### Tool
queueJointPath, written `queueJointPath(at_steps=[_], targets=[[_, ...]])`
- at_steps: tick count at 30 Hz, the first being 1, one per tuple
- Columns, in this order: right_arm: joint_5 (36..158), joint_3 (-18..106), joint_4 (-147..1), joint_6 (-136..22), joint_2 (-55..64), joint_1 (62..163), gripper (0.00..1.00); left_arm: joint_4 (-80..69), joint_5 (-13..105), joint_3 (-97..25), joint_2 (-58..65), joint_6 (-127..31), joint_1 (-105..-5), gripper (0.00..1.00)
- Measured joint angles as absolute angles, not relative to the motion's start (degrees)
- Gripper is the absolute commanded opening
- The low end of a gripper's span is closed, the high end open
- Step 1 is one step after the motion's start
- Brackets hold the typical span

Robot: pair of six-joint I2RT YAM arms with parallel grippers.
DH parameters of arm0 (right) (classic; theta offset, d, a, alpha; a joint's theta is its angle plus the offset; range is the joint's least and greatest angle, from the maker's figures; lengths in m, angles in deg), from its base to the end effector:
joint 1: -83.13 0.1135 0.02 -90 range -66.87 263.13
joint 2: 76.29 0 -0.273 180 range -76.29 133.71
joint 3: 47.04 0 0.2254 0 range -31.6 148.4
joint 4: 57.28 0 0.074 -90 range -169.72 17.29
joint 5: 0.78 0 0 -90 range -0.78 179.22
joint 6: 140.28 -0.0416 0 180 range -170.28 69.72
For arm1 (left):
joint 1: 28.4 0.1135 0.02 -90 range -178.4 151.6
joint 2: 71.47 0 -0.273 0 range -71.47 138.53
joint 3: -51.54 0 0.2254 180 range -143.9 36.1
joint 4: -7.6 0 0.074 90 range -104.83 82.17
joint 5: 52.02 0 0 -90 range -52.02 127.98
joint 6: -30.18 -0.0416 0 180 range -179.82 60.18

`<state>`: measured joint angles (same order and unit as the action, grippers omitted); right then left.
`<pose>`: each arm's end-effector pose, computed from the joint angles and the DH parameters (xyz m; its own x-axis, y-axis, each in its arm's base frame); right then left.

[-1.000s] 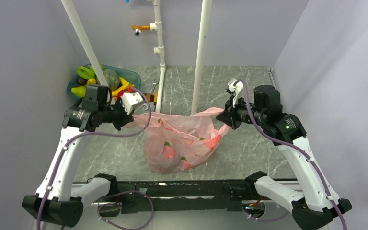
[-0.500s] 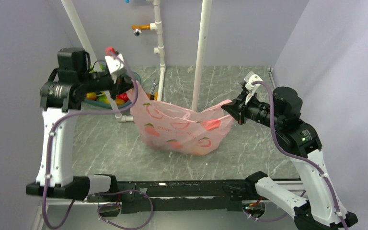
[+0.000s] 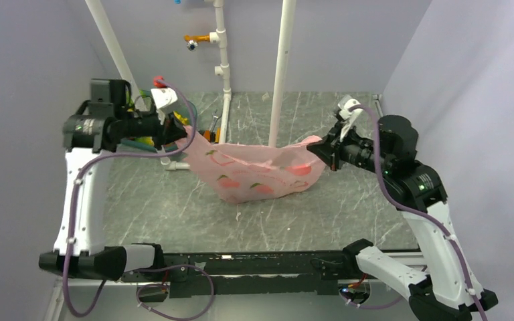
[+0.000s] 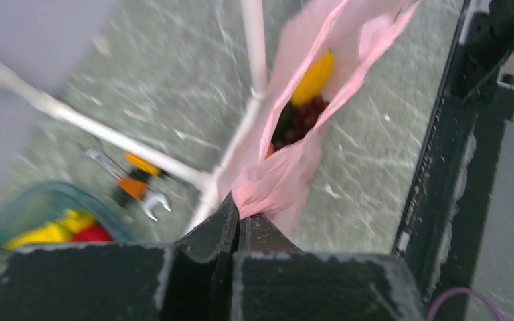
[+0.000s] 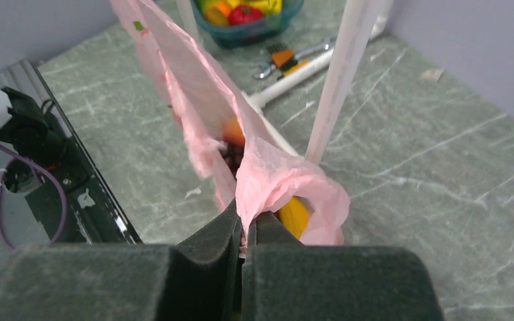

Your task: Place the fake fruits into the plastic bag and tie a complex knot

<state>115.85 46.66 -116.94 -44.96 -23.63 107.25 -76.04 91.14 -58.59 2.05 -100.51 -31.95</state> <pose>0.1108 0.0701 0.4430 -0.2203 -0.1895 -0.9568 -0.7768 0.6274 0.0546 0.1885 -0.0451 0.4373 -0.1746 0.4025 -0.8986 0.9171 0.3986 0.0004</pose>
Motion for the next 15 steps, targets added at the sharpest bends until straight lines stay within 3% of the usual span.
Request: queueJointPath(at_steps=[6,13,14,15], targets=[[116.53,49.24,-115.96,-46.95,-28.83,107.25,0.00,-73.30,92.89,-67.29,-3.74,-94.43,-32.04,0.00],[116.66,38.75,-112.83,-50.01,-33.92,107.25,0.00,-71.80,87.16,-51.31,-6.32,-99.50,-32.13,0.00],[116.53,37.00,-112.64,-50.64,-33.46,107.25,0.04,-71.99,86.29,-49.83,-5.45,-100.07,-32.13,0.00],[116.53,35.71,-112.72,-51.08,-32.77,107.25,0.22,-72.71,85.15,-48.30,-3.79,-101.17,-32.10,0.00]])
